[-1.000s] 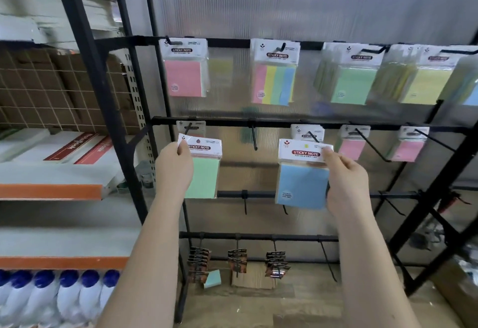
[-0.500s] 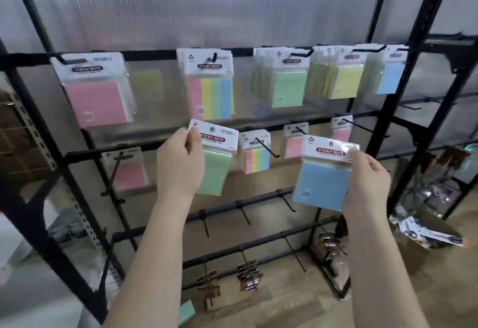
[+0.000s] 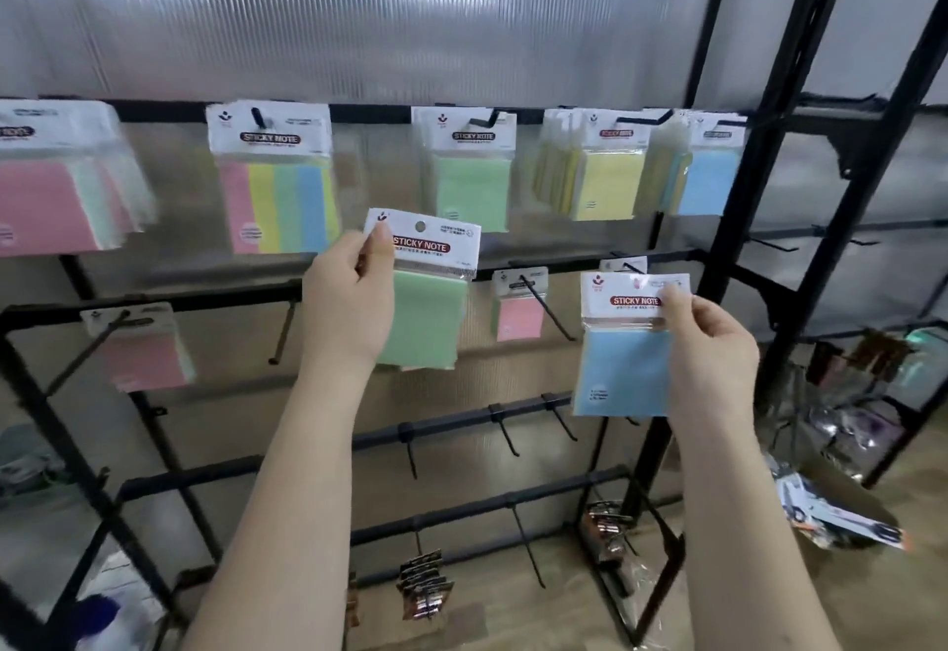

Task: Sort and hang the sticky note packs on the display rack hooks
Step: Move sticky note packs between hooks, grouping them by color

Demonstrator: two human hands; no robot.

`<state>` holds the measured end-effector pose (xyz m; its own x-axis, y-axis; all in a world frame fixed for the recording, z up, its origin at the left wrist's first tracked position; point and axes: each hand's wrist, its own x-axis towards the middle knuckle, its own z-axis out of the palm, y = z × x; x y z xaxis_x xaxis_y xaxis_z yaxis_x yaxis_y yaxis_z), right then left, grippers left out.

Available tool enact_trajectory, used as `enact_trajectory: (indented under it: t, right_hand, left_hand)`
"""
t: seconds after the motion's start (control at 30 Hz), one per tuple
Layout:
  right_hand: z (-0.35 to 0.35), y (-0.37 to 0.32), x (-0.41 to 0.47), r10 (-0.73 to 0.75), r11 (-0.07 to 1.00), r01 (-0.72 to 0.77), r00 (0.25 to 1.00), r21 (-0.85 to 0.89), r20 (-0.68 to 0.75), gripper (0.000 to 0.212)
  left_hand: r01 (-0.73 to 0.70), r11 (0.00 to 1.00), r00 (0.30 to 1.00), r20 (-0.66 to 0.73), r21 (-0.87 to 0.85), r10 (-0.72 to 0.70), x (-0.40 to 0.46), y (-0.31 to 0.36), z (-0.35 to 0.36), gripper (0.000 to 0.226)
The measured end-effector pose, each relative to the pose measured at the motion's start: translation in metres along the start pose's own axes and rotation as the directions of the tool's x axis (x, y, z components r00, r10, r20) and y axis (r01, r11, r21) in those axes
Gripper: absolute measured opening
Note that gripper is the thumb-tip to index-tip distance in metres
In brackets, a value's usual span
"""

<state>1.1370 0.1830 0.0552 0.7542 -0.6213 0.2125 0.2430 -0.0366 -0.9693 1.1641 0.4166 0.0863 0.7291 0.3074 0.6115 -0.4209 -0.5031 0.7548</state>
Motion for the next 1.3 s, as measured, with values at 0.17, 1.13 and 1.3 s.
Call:
enact_trajectory:
  t: [0.17, 1.13, 1.3]
  right_hand:
    - [-0.036, -0.004, 0.051, -0.014, 1.000, 0.017, 0.990, -0.023, 0.140, 0.025]
    - [0.000, 0.004, 0.121, 0.080, 0.995, -0.096, 0.937, 0.033, 0.340, 0.029]
    - [0.003, 0.007, 0.126, 0.079, 0.995, -0.094, 0.945, 0.032, 0.317, 0.029]
  left_hand:
    - [0.065, 0.998, 0.990, -0.123, -0.018, -0.066, -0.013, 0.027, 0.046, 0.044]
    - [0.025, 0.996, 0.966, -0.255, -0.091, -0.047, 0.077, 0.051, 0.100, 0.048]
    - [0.055, 0.997, 0.957, -0.282, -0.058, -0.069, 0.083, 0.044, 0.108, 0.049]
